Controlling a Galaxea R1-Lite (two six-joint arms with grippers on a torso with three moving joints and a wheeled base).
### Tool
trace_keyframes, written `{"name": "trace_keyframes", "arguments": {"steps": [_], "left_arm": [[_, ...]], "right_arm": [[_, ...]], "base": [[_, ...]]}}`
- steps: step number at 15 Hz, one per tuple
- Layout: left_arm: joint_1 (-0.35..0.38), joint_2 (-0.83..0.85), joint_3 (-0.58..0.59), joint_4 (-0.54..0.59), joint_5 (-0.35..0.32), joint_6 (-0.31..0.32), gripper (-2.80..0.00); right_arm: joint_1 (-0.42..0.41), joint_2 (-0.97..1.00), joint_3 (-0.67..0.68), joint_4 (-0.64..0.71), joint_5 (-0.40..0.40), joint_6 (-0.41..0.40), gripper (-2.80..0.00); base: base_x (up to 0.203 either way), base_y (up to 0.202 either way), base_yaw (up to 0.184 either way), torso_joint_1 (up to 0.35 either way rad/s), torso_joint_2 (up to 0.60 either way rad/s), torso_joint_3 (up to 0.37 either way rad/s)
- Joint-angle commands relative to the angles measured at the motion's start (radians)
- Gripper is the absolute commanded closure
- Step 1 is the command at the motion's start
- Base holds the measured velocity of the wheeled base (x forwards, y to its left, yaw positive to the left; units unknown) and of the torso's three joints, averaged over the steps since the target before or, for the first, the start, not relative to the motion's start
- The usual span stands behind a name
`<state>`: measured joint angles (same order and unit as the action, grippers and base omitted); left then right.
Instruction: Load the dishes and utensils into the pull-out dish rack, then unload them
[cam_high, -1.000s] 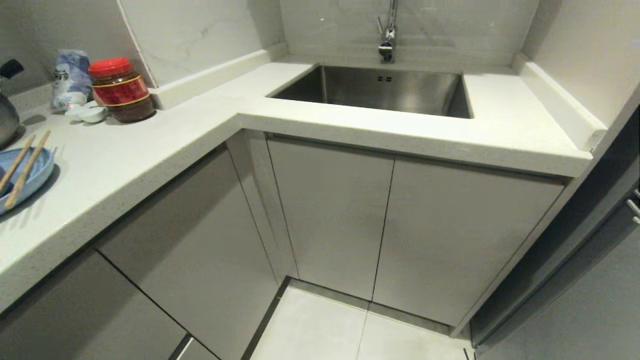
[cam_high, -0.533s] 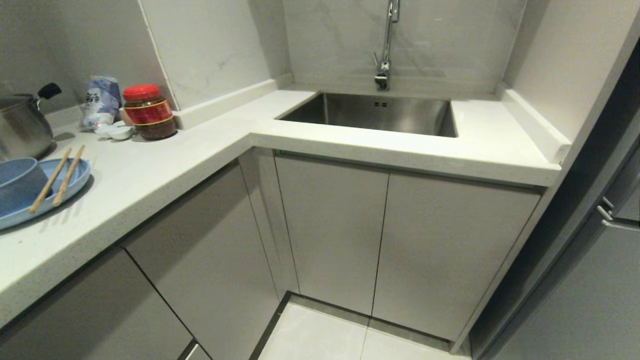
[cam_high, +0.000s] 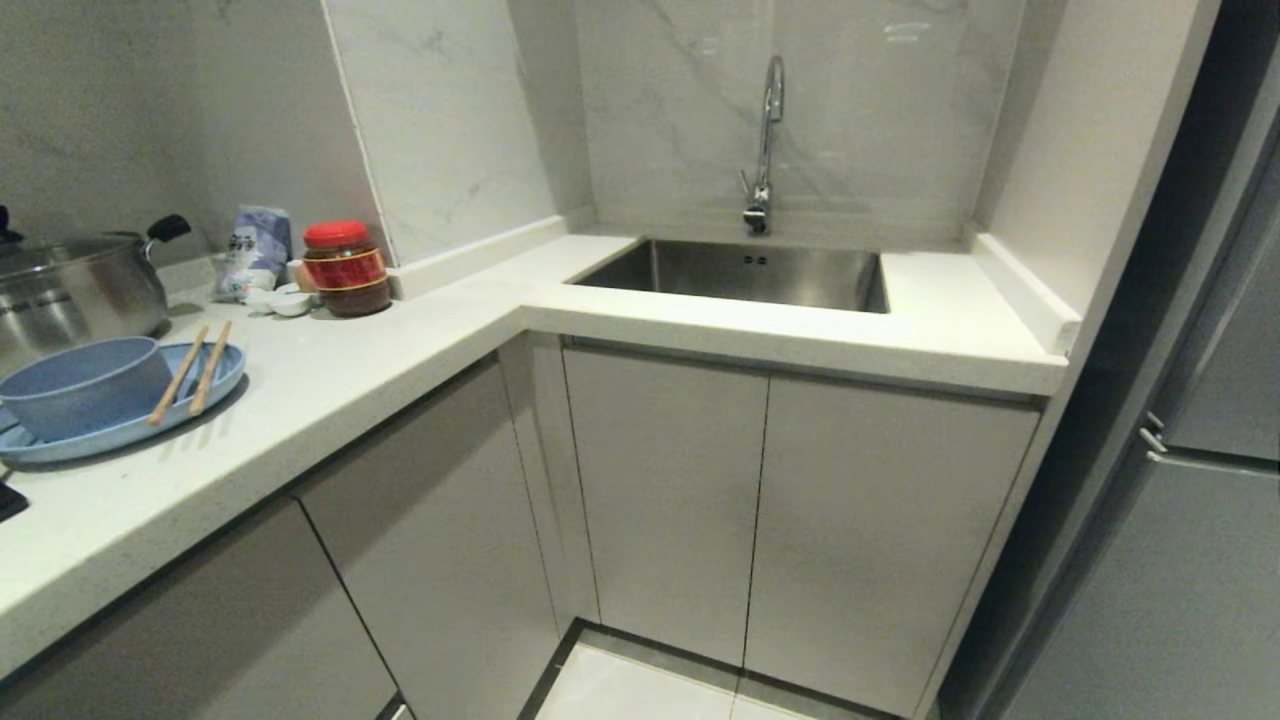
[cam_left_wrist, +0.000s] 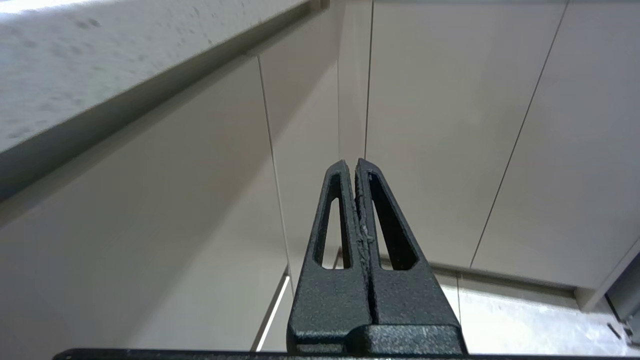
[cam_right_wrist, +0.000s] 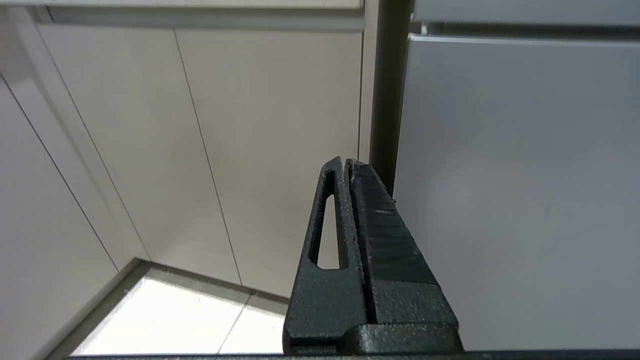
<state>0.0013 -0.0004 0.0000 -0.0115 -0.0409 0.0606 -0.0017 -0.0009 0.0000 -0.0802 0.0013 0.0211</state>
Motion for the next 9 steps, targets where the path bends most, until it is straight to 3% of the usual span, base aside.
{"name": "trace_keyframes", "arguments": {"steps": [1,4,9], "left_arm": [[0.0,0.002,0.009,-0.001,-0.001,0.001,0.0],[0.0,0.002,0.012,-0.01,0.006,-0.005,0.0],[0.0,0.002,0.012,-0.012,0.006,-0.005,0.0]], "right_arm": [[0.0,-0.001,0.026,-0.001,0.0,0.0,0.0],[0.0,-0.001,0.026,-0.001,0.0,0.0,0.0],[0.0,-0.001,0.026,-0.001,0.0,0.0,0.0]], "base": [[0.0,0.0,0.0,0.002,0.0,0.203],[0.0,0.0,0.0,0.004,0.0,0.141],[0.0,0.0,0.0,0.0,0.0,0.011]]}}
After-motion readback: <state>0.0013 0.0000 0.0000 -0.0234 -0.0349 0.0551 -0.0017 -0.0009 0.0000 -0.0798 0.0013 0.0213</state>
